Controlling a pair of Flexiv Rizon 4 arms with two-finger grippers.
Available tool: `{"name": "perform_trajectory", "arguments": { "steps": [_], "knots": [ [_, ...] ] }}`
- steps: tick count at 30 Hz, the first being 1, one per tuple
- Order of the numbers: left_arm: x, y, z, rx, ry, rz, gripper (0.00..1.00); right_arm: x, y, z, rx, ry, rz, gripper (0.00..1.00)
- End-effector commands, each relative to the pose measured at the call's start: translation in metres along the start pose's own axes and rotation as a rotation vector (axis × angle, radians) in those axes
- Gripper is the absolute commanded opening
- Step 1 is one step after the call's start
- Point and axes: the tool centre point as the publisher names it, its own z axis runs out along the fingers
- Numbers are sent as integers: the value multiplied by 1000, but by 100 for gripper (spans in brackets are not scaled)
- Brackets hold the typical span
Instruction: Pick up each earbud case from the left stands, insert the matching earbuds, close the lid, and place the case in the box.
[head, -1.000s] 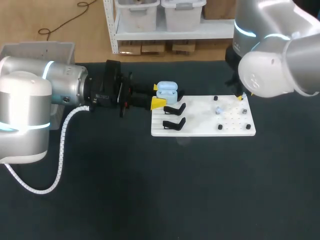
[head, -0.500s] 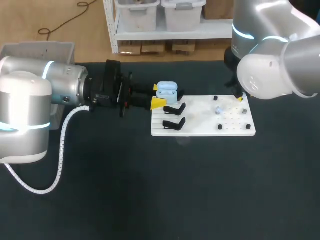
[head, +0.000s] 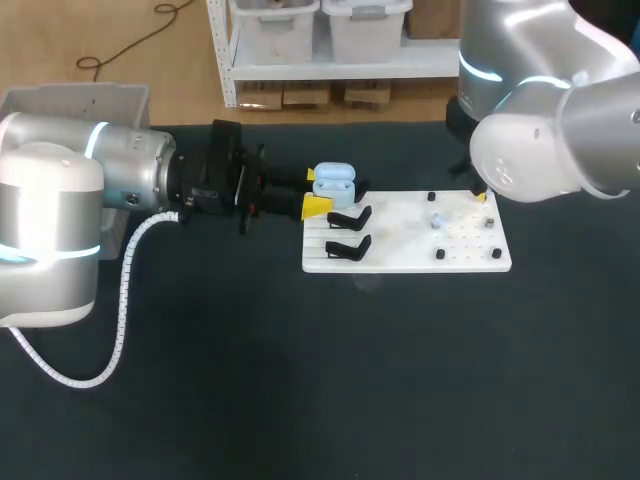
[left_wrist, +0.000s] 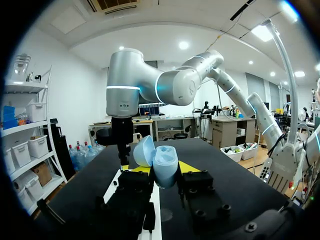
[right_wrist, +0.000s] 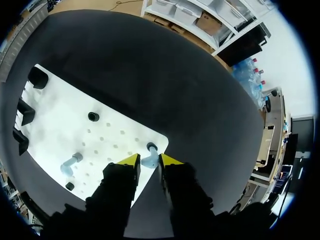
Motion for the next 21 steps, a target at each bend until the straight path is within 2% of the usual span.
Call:
{"name": "perform_trajectory", "arguments": {
  "steps": [1, 2, 3, 4, 14, 21],
  "knots": [
    [1, -1, 0, -3, -3, 3, 0, 1, 1, 0, 3, -2, 2, 16],
    [1, -1, 0, -3, -3, 3, 0, 1, 1, 0, 4, -2, 2, 12],
    [1, -1, 0, -3, -3, 3, 0, 1, 1, 0, 4, -2, 3, 3],
    [1, -1, 0, -3, -3, 3, 0, 1, 1, 0, 5, -2, 3, 0],
    [1, -1, 0, -3, -3, 3, 0, 9, 1, -10, 29, 2, 10, 0],
    [1, -1, 0, -3, -3, 3, 0, 22, 3, -47, 50, -1, 27, 0]
  ]
}}
